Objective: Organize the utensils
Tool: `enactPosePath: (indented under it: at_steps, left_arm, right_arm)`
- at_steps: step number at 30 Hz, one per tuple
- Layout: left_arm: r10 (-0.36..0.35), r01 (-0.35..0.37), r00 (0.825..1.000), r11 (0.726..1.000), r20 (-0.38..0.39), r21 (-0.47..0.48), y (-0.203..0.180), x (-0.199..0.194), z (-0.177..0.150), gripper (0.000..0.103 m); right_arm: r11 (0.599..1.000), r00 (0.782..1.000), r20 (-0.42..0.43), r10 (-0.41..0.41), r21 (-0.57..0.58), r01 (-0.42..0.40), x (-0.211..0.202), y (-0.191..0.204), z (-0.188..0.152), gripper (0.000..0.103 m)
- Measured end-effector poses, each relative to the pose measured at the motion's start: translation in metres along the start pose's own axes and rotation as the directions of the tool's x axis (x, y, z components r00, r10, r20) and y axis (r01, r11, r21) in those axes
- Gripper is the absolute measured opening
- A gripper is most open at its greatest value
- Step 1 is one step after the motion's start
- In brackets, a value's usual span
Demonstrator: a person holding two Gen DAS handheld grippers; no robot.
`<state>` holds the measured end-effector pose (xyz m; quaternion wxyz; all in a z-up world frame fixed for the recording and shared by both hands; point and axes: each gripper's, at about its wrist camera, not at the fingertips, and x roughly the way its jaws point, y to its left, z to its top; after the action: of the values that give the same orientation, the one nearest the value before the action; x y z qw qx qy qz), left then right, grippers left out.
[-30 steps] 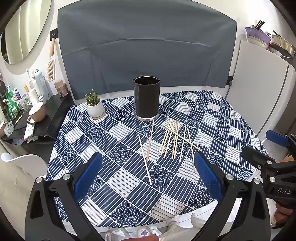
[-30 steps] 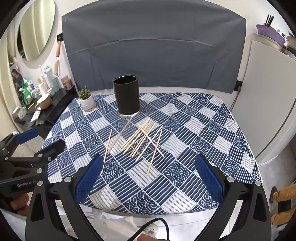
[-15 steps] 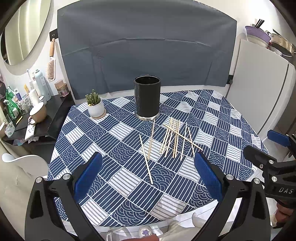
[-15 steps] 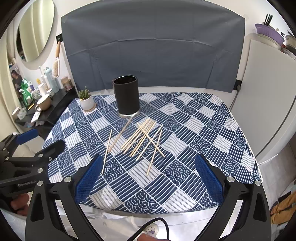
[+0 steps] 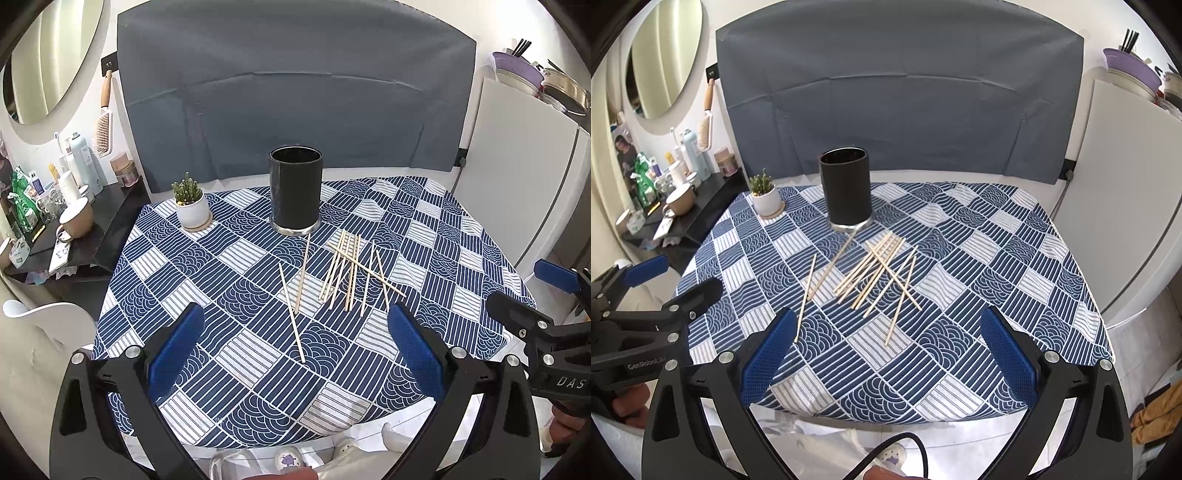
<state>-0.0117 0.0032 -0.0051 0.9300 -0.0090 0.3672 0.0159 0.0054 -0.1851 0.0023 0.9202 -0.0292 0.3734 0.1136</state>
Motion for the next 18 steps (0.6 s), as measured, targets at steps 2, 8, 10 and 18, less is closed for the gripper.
enactPosePath:
  at_steps: [2,8,10,18]
  left_arm:
    - [0.002,-0.002,1.000,1.000,-0.003,0.000,0.000,0.000,0.000,0.097]
    - [0.014,-0.014,1.000,1.000,-0.009,-0.007,-0.001,0.001,-0.001,0.097]
    - [0.019,-0.019,1.000,1.000,-0.010,-0.011,-0.002,0.001,-0.001,0.097]
    - [0.036,-0.036,0.999,0.999,-0.012,-0.019,-0.010,0.002,0.001,0.097]
  right_arm:
    - [1.000,1.000,-0.002,0.002,-0.001,-0.002,0.001,0.000,0.000,0.095]
    - [1.000,1.000,-0.007,0.014,-0.007,-0.015,0.003,-0.002,0.000,0.095]
    - [1.000,1.000,-0.008,0.020,-0.010,-0.020,0.004,-0.003,0.000,0.095]
    - [0.999,0.999,-0.011,0.037,-0.021,-0.037,0.007,-0.012,0.000,0.095]
